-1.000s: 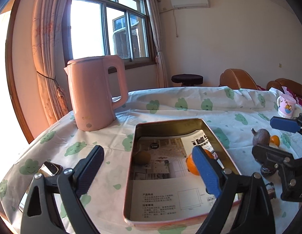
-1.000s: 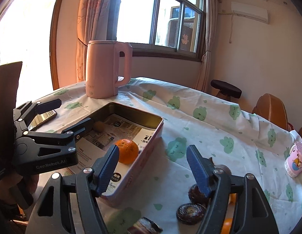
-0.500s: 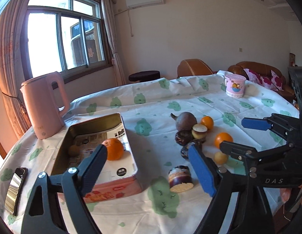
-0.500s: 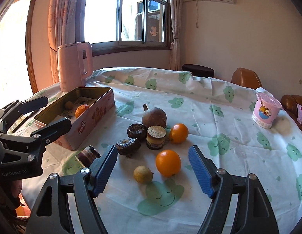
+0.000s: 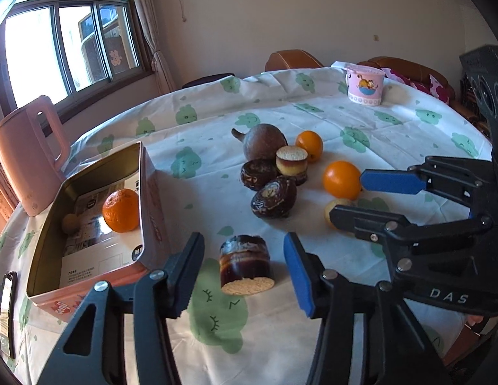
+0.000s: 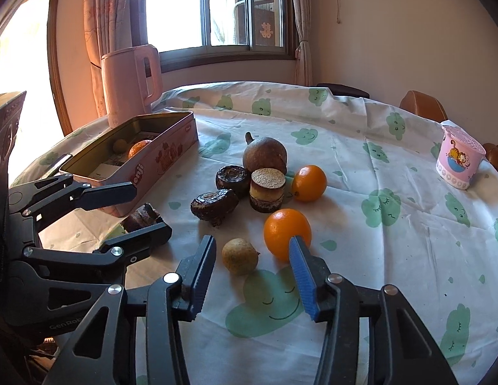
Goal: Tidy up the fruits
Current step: 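Grasp the chocolate cylinder cake with the left tool while the right tool grasps a small tan fruit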
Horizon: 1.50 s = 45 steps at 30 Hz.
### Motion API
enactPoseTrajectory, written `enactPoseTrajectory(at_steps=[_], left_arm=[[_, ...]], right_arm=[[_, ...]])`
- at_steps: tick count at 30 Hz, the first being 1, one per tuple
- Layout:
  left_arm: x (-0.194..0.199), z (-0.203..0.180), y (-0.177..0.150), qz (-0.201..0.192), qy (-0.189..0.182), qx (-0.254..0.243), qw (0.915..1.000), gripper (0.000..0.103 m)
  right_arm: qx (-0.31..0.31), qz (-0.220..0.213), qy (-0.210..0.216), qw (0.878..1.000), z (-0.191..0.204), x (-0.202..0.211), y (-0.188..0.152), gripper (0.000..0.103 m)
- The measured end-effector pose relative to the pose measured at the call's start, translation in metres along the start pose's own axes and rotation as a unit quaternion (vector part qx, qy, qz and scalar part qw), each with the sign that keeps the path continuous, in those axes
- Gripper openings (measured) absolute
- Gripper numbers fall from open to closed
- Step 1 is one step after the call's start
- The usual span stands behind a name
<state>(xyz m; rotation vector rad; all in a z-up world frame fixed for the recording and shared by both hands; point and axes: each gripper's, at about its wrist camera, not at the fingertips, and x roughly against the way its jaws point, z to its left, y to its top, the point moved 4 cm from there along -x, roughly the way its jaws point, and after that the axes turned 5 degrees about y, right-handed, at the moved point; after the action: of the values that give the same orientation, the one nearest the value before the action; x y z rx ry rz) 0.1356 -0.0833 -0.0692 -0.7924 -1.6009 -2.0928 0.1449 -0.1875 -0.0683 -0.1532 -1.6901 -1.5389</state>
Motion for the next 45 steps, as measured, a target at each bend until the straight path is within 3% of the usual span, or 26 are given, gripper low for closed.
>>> enactPoseTrajectory(at_steps=[6,9,14,16,17,45], left_arm=[[-0.008,0.004,-0.001,0.023,-0.015,0.009,0.9996,0.051],[-0.014,0.006,-0.002,0.039,-0.028,0.016,0.9987,0.042],[-0.018,0.009,-0.003,0.05,-0.035,0.031,0.9977,0.036],[-0.018,0.007,-0.003,0.048,-0.032,0.027,0.998,0.036],[-0.017,0.007,-0.003,0.046,-0.031,0.024,0.9982,0.036],[0.014,0.013,0.001,-0.056,0.027,0.027,0.9977,0.035]], right_arm=[[0.028,-0.013,0.006,0.999,0.012,0.005,-0.001,0.045],[0.032,0.003,-0.002,0.999,0.013,-0.001,-0.001,0.044],[0.013,0.033,0.031,0.999,0.008,-0.011,-0.002,0.041],[0.007,0.049,0.035,0.998,0.006,-0.017,-0.002,0.034],[0.003,0.057,0.038,0.998,0.005,-0.02,-0.003,0.028],[0.04,-0.03,0.016,0.999,0.016,0.006,-0.001,0.028]])
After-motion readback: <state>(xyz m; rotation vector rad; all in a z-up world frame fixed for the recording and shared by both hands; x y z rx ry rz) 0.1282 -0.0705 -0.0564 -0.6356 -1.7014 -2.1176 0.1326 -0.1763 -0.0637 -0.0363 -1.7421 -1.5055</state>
